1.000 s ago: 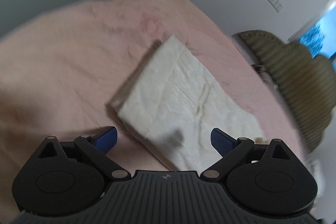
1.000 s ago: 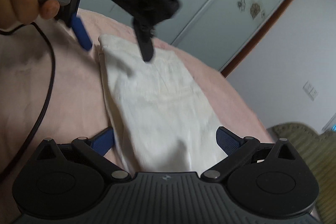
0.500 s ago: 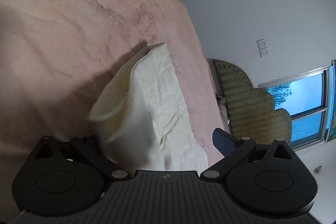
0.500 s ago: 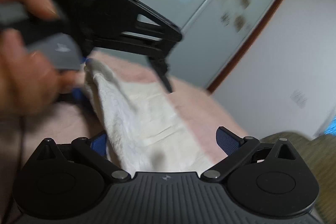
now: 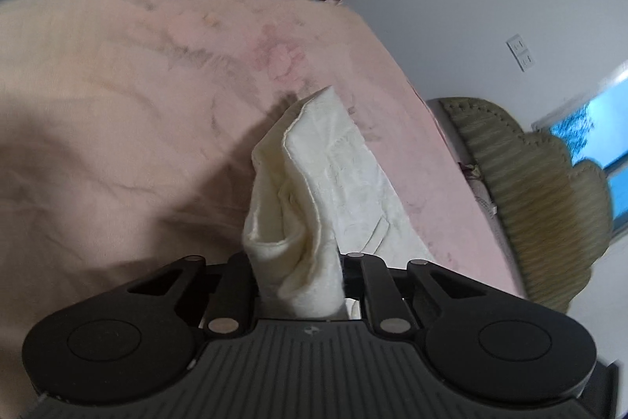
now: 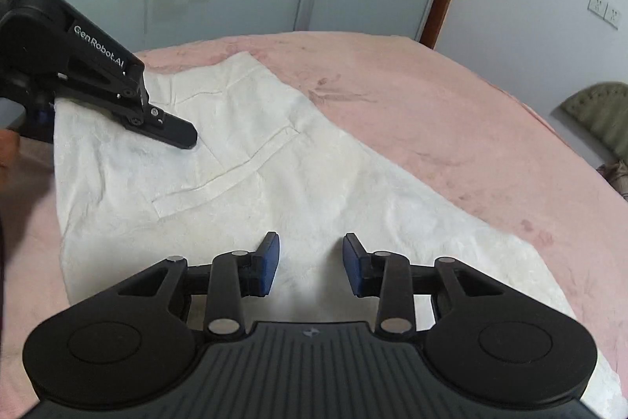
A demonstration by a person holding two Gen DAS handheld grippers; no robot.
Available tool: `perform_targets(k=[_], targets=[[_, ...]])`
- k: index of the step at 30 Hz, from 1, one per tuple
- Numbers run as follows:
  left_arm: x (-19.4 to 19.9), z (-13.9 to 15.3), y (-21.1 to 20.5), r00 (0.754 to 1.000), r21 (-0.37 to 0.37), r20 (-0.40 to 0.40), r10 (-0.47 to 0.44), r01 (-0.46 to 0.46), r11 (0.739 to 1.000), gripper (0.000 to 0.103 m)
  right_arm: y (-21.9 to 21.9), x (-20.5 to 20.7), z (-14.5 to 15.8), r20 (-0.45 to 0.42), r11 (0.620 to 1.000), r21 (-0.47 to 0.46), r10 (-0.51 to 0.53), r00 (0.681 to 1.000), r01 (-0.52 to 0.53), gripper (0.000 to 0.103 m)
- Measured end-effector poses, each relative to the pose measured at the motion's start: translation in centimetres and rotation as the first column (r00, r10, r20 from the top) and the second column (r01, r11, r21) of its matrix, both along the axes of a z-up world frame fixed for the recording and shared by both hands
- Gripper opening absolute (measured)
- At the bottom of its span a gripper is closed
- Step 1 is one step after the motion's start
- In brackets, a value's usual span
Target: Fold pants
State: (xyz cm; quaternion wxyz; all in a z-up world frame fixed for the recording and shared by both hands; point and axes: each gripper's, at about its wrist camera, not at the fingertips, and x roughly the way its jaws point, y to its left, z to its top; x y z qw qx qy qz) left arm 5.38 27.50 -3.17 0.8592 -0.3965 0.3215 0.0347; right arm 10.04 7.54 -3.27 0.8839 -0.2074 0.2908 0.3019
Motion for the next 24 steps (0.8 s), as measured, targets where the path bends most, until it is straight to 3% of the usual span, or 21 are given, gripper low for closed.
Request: perform_targets(k=[3, 7, 10, 15, 19, 24], targets=[[-1.2, 2.4, -2.3, 0.997, 0.163, 0.074, -0.018, 0.006, 0.987, 0.014, -0.4, 0.1, 1.6, -0.022, 0.994, 0.106, 0.025, 0.999, -0.022, 0.035], [-2.9, 6.5, -7.1, 0.971, 0.346, 0.217, -0.103, 0.023, 0.938, 0.013, -1.2, 0.7, 3.2, -0.017, 0.979, 0.204, 0.021, 1.000, -0.017, 0.035], [-3.5, 8.4, -10.8, 0.947, 0.442, 0.266, -0.181, 0.047, 0.896, 0.014, -2.0, 0.4, 3.8, 0.031, 0.966, 0.258, 0.009, 0.999, -0.016, 0.035], [-4.3, 9.5, -15.9, 0.913, 0.514, 0.298, -0.280, 0.093, 0.852, 0.014, -5.4, -1.3, 5.4, 0.148, 0.956, 0.288, 0.012, 0.989, -0.055, 0.035], [-4.1, 9.9, -21.1, 0.870, 0.571, 0.317, -0.378, 0.143, 0.808, 0.015, -9.9, -2.9, 6.5, 0.209, 0.951, 0.303, -0.003, 0.978, -0.062, 0.035], [-3.8, 10.1, -27.9, 0.803, 0.619, 0.317, -0.505, 0.228, 0.752, 0.017, -16.5, -4.0, 6.6, 0.222, 0.932, 0.361, -0.074, 0.972, -0.012, 0.035]])
